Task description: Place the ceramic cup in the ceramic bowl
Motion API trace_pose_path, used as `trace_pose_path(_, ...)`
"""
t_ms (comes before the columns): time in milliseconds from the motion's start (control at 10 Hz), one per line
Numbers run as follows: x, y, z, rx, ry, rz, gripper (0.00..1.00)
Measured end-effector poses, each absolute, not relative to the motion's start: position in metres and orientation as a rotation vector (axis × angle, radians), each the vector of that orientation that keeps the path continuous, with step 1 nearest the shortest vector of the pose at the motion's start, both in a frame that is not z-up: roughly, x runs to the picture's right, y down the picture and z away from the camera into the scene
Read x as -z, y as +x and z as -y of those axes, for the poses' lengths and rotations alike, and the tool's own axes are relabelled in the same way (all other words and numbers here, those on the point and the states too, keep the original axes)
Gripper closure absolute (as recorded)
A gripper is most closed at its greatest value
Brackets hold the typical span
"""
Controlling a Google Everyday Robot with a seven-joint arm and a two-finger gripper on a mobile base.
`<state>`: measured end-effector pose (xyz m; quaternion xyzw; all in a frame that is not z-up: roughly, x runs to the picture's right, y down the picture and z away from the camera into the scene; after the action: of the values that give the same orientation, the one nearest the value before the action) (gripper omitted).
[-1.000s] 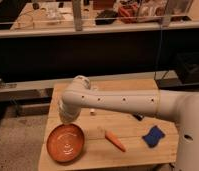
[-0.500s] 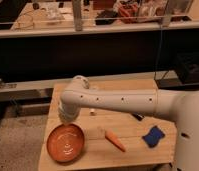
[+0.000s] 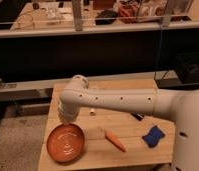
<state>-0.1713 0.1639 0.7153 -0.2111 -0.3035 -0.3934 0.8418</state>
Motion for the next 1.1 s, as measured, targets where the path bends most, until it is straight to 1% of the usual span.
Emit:
trace_pose_path(200,-0.719,-0.172,-0.164,0.829,-0.449,0.654,1.0)
trace_pose_path(500,-0.746,-0.158,-0.164,0.806,-0.43,0.688,1.0)
trace_pose_path(800,-0.756,-0.141,-0.152,0.806,-0.403,0.68,0.99)
trace_pose_path(900,-0.763,-0.135,-0.143,0.802,-0.399,0.67,0.93)
trace_pose_path(1100,-0.779,-0.123,-0.124,0.785,-0.393,0.647,0.73)
